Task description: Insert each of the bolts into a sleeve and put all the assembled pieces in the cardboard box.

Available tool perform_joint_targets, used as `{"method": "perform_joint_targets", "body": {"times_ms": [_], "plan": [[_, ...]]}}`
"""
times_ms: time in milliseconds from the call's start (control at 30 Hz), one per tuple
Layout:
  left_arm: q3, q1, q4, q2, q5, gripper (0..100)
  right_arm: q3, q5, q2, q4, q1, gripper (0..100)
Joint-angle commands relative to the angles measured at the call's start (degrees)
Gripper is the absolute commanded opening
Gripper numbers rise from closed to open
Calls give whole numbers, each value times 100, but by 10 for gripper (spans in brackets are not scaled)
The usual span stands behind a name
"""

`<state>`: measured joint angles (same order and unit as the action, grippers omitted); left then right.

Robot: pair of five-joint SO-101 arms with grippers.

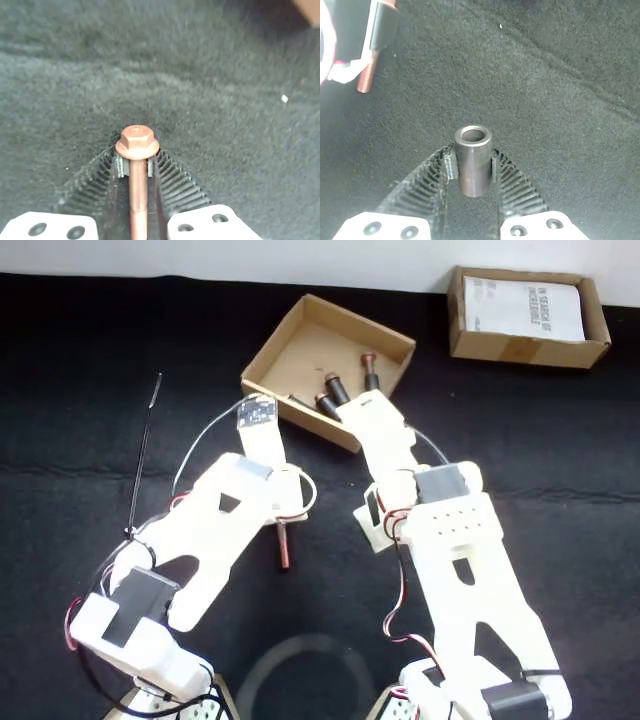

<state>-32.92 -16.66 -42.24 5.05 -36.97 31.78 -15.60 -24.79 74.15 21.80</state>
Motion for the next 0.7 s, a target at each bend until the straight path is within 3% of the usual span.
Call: {"method": "perform_joint_targets", "body": {"times_ms": [0,167,333,467,533,667], "plan": [[646,224,-185,-163,176,8,-22,-26,66,-400,-31,7],[1253,391,-853,-866,967,8,-4,-26,224,-1086,101,7],[1024,338,-1222,-2026,2004,8,-13,-18,699,-1613,233,7],[251,189,-1204,-3099,2646,8,-13,70,1007,-2211,259,7],[-189,136,-1125,-3618,2831,8,-13,484,1103,-2589,259,7],[-1156,180,-475,-4470,3024,8,-4,976,1121,-3116,453,7]]}}
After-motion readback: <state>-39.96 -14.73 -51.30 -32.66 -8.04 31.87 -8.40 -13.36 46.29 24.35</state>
